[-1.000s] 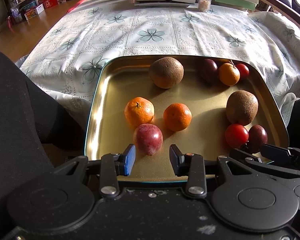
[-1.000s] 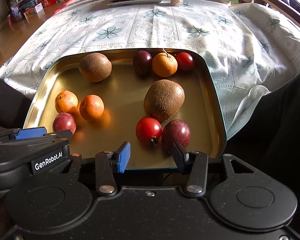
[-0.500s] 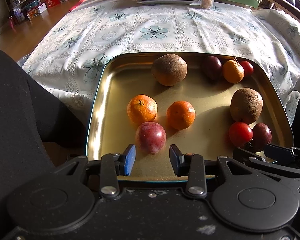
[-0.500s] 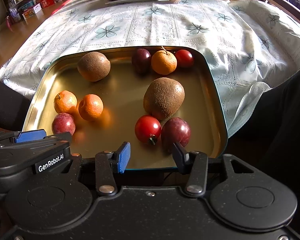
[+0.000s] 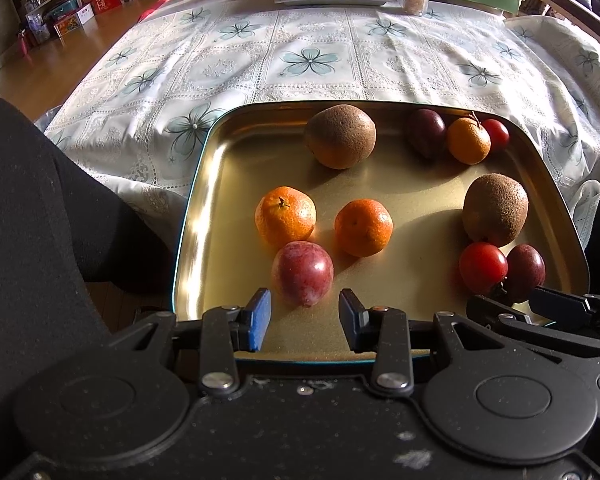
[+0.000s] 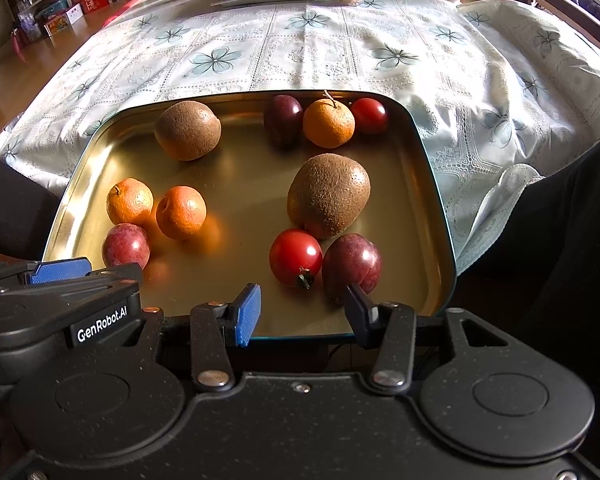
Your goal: Organize fruits
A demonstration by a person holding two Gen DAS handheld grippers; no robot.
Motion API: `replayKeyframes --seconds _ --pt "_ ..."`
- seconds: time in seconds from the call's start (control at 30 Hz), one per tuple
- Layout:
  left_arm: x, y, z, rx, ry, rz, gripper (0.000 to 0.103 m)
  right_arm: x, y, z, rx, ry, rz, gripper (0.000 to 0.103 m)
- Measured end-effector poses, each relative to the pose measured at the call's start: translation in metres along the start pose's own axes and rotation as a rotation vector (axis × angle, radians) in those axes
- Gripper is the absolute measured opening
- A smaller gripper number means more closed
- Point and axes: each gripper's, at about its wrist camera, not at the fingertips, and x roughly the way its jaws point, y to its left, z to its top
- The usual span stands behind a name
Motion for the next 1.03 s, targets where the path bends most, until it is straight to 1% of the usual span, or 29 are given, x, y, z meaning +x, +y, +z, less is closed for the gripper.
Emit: replayKeyframes --seconds 0.8,1.03 --pt "0.0023 0.0003 -0.0009 0.003 0.009 0.002 0.039 0.0019 0.0014 -0.0002 -0.007 0.011 -0.003 0.055" --pt "-0.0003 0.0008 -0.0013 0.0 -0.011 0.003 0.039 0.002 0.0014 -0.0005 -0.008 0.013 -0.003 0.055"
